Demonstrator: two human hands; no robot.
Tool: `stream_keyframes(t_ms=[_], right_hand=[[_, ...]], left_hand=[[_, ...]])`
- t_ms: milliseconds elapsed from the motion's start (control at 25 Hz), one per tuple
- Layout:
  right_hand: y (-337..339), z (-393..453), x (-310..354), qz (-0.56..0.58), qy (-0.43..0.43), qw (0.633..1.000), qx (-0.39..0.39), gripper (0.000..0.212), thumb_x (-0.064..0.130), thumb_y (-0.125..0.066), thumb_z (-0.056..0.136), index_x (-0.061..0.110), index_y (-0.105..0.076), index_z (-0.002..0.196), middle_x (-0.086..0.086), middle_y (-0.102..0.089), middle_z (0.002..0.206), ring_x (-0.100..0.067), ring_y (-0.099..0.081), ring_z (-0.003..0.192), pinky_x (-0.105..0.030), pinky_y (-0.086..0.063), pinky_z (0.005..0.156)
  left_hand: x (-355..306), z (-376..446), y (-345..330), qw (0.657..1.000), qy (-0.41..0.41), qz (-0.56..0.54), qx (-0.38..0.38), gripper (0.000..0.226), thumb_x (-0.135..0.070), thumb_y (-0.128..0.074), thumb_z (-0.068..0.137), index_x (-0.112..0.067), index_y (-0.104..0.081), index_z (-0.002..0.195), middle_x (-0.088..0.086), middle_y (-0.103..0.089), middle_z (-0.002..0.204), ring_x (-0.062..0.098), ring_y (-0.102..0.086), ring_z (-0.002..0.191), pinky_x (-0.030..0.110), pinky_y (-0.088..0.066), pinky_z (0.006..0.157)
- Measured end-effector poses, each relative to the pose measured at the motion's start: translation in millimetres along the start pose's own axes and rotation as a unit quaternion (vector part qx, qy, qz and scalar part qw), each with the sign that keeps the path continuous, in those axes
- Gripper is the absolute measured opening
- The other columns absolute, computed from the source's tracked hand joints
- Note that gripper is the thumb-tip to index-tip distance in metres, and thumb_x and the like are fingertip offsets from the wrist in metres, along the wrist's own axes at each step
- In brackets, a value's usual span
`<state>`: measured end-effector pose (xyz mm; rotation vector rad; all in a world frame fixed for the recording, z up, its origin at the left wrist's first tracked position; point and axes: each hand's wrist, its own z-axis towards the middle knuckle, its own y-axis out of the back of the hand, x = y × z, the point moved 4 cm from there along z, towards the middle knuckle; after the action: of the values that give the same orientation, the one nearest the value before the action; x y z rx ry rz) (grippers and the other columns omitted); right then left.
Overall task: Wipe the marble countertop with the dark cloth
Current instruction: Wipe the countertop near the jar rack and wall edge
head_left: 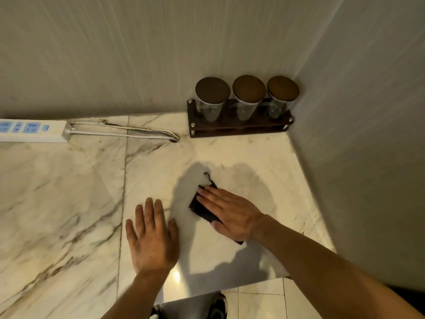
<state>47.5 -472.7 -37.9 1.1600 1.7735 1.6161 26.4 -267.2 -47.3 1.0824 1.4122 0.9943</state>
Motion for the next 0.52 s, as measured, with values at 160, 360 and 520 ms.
stream_keyframes(t_ms=[160, 360, 520], right_hand=[[11, 17, -16, -0.007, 0.008, 1.0, 0.0, 0.067, 0.04, -0.035, 0.096, 0.014, -0.01, 0.152, -0.003, -0.003, 0.16, -0.013, 0.005, 0.145, -0.03, 0.001, 0.118], [19, 36, -34, -0.019, 0.003, 1.0, 0.007, 0.069, 0.043, -0.032, 0.096, 0.016, -0.003, 0.152, -0.002, 0.003, 0.161, -0.013, 0.007, 0.145, -0.029, 0.002, 0.117], [24, 50, -47, -0.025, -0.015, 1.0, 0.009, 0.069, 0.044, -0.031, 0.096, 0.017, 0.001, 0.152, -0.001, 0.008, 0.16, -0.012, 0.01, 0.145, -0.031, 0.001, 0.118]], left_hand=[[-1, 0, 0, 1.0, -0.006, 0.007, -0.006, 0.067, -0.051, -0.008, 0.095, -0.017, -0.011, 0.152, 0.005, -0.006, 0.161, 0.022, 0.005, 0.147, 0.047, 0.004, 0.118], [2, 3, -7, 1.0, 0.003, 0.027, -0.005, 0.065, -0.05, -0.013, 0.096, -0.016, -0.013, 0.151, 0.002, -0.006, 0.16, 0.021, 0.001, 0.147, 0.048, -0.001, 0.118], [3, 3, -9, 0.999, 0.004, 0.041, -0.007, 0.064, -0.048, -0.013, 0.095, -0.014, -0.022, 0.15, 0.003, -0.016, 0.159, 0.022, -0.008, 0.147, 0.047, -0.004, 0.117]])
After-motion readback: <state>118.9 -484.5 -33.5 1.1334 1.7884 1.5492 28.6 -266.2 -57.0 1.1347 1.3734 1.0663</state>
